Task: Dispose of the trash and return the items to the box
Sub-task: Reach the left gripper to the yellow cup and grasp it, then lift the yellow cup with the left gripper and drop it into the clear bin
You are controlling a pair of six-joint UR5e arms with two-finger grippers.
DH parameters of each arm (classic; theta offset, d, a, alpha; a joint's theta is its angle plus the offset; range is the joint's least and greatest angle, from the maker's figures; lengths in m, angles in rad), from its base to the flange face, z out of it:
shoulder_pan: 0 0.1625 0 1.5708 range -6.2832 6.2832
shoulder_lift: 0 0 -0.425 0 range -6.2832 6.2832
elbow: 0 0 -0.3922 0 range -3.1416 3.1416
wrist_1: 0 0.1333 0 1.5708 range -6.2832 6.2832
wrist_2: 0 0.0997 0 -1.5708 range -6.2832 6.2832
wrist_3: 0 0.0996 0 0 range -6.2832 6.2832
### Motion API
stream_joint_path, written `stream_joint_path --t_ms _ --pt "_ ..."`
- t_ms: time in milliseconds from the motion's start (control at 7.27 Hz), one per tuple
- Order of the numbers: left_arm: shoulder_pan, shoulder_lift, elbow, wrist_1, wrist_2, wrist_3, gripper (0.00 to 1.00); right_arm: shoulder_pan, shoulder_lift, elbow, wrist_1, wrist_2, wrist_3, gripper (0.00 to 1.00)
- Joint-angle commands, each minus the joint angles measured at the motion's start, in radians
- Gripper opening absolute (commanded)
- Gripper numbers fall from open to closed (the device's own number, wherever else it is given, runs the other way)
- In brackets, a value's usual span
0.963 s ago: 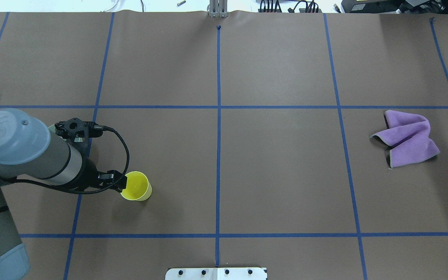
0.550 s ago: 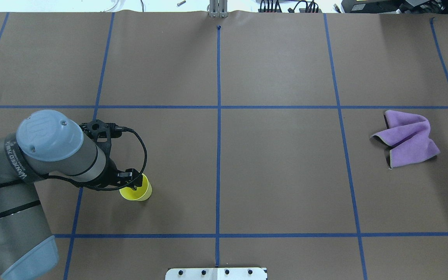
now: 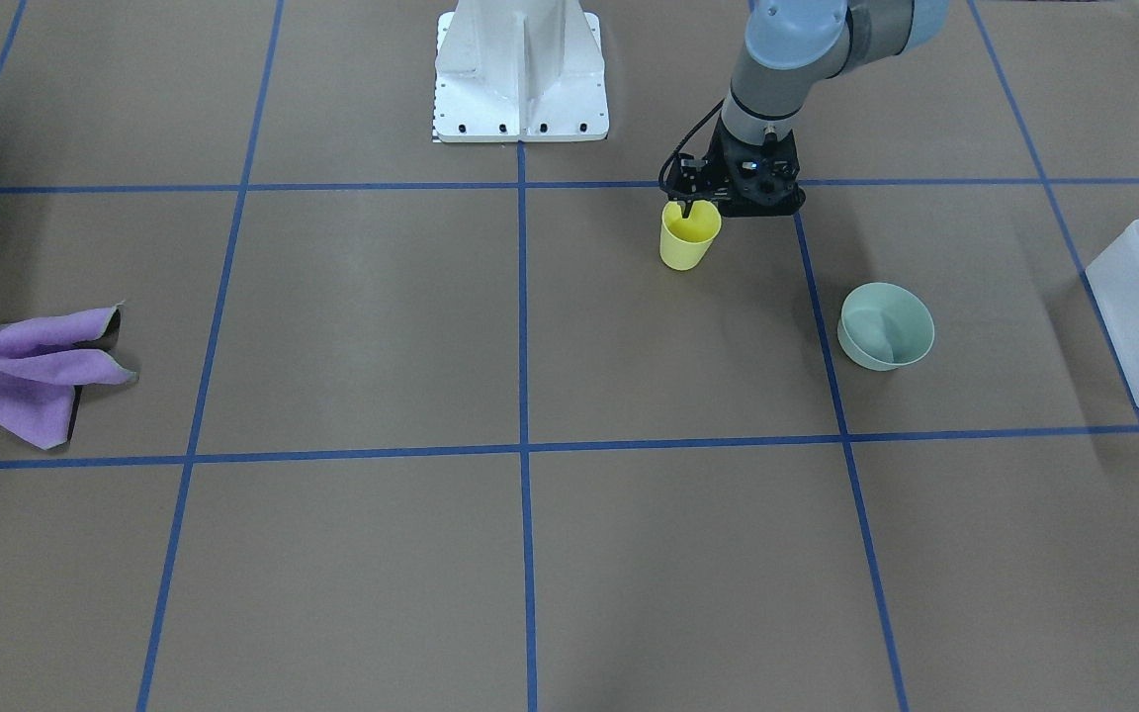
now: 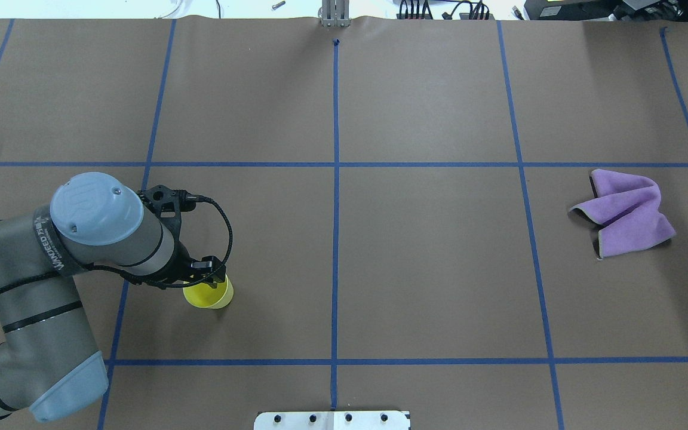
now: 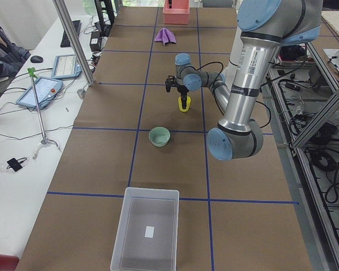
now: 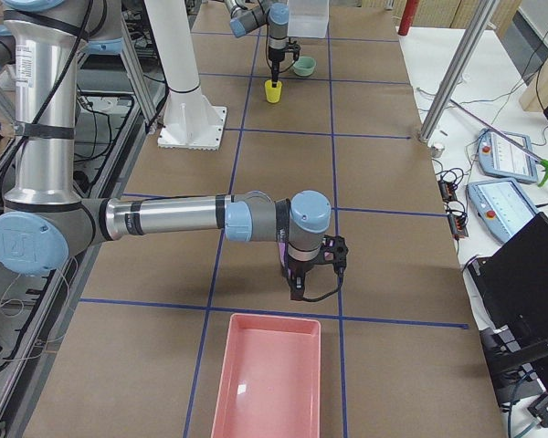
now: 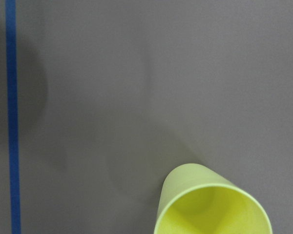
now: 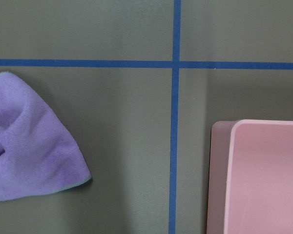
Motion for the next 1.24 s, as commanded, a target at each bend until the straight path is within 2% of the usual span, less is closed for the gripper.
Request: stream_joint_path --t_ms 0,138,275,550,688,825,962,1100 --pt "0.003 0.004 0.019 -0.033 0.000 -0.009 0.38 0.000 -0.001 0.001 0.000 0.000 0.000 1.00" --pt "0.003 0.003 0.022 -0.033 0.000 -0.009 0.09 0.000 -0.001 0.001 0.000 0.000 0.000 1.00" --pt "0.001 0.000 0.021 -0.034 -0.002 -0.010 0.00 0.000 -0.001 0.001 0.000 0.000 -0.001 1.00" --pt "-0.023 -0.002 -0.045 -0.034 -0.012 -0.011 0.00 0.000 -0.001 0.004 0.000 0.000 -0.001 1.00" --pt "-0.113 0.003 -0.095 -0.025 -0.096 -0.003 0.00 0.000 -0.001 0.006 0.000 0.000 -0.001 1.00" --pt "-0.237 0.009 -0.106 -0.025 -0.232 0.006 0.00 0.000 -0.001 0.008 0.000 0.002 -0.001 1.00" --pt "-0.339 0.069 -0.122 -0.024 -0.279 0.146 0.00 0.000 -0.001 0.008 0.000 0.002 -0.001 1.00" --pt "-0.434 0.184 -0.122 -0.024 -0.282 0.383 0.00 0.000 0.000 0.008 0.000 0.002 -0.003 1.00"
